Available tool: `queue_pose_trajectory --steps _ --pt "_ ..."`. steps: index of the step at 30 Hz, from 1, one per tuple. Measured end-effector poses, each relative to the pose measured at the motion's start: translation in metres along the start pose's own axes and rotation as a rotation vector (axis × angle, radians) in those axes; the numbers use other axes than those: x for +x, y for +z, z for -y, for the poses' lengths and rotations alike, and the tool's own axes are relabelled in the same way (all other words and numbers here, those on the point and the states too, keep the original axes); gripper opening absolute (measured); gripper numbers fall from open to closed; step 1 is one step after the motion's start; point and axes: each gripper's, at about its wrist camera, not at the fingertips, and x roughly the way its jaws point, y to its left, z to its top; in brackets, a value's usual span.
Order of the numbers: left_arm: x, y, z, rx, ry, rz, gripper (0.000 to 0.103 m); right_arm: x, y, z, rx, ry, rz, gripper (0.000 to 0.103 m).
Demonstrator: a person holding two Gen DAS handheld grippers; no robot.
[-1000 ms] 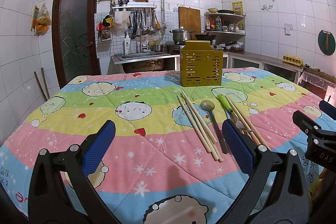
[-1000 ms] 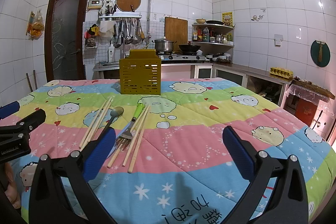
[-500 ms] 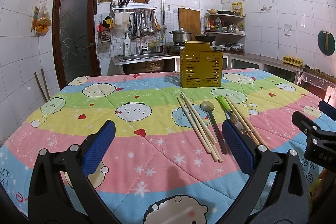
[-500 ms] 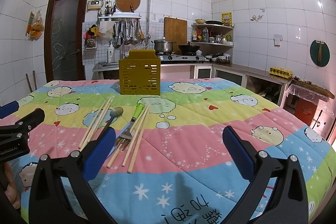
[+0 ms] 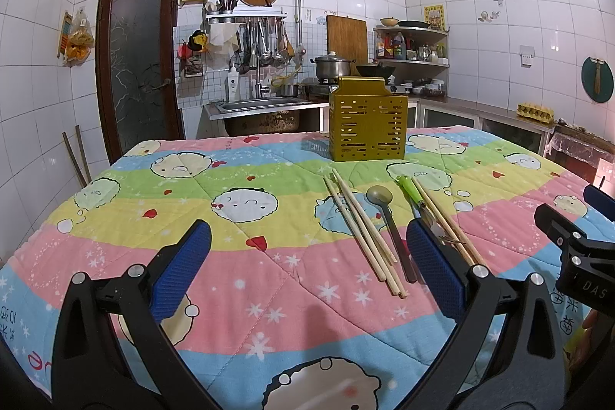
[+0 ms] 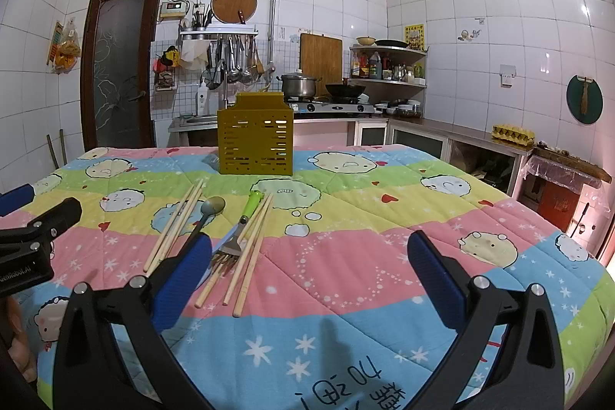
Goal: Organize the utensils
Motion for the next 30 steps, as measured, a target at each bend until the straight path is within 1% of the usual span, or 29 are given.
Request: queue_pose_trajectory --steps 16,24,28,30 --pt "-0.0003 0.0006 0.0001 0.002 0.001 0.001 0.098 -0.0006 -0.0001 -0.0011 -0.009 -0.004 0.004 0.099" --pt "-0.0010 0.0014 -0.0033 -0.011 0.012 0.000 0.098 -0.0016 0.0007 -0.0037 -0.023 -0.009 0.010 0.099" --pt "-0.0019 0.0029 -0.0044 -0.011 0.031 -0.002 0.098 0.0007 0.0019 -0.0028 -0.020 0.004 -0.004 0.099" --pt "-0.0019 0.0046 -0.0036 -0.005 0.028 -0.007 0.098 0.0005 0.0022 -0.0019 -0.010 0.004 -0.006 0.099"
